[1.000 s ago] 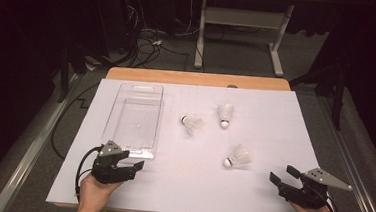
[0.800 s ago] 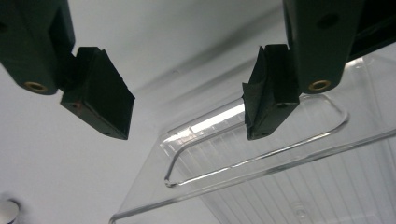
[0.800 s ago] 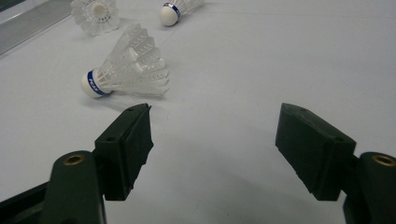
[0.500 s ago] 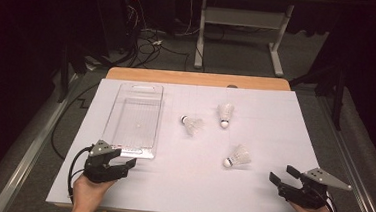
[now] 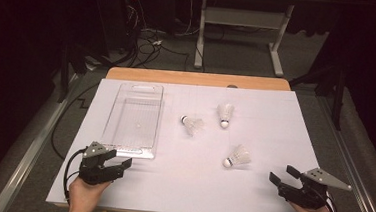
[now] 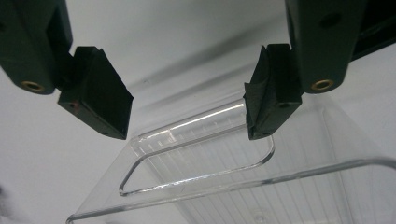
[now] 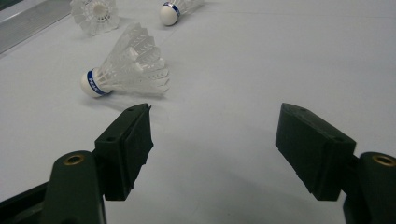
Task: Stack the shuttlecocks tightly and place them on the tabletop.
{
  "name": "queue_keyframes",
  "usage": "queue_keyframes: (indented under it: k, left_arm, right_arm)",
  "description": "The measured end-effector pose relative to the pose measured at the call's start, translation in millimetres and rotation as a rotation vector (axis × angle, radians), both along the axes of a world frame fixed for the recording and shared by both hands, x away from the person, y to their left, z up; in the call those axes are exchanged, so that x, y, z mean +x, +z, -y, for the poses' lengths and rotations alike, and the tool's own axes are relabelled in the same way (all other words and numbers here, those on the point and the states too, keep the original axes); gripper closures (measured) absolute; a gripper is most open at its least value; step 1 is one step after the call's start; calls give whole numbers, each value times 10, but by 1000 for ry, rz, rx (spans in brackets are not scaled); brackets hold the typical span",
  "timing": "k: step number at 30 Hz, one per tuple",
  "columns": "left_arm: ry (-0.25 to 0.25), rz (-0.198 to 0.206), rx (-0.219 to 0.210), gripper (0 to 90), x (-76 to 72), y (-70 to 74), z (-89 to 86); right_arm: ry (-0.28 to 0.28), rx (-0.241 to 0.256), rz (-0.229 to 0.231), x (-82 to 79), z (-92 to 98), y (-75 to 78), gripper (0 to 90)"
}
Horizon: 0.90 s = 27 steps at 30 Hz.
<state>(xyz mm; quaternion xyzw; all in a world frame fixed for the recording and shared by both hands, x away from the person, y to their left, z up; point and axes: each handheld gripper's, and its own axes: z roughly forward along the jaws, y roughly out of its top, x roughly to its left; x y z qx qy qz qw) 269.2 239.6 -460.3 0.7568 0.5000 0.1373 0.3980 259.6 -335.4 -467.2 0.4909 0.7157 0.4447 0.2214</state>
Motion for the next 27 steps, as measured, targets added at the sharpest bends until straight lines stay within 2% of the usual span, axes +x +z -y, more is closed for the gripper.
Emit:
queue_keyframes:
  k: [11,16,23,27]
  left_arm:
    - [41,36,-3,327,-88,-16,-117]
    - [61,46,-19,326,-115,-29,-145]
    - [65,43,-28,326,-138,-50,-144]
    - [62,45,-24,326,-140,-54,-134]
  right_arm:
    - [3,-5,1,0,-9,3,275]
    - [4,-3,1,6,-17,1,276]
    - [11,13,22,-5,-22,12,307]
    - [19,21,3,17,-27,-1,311]
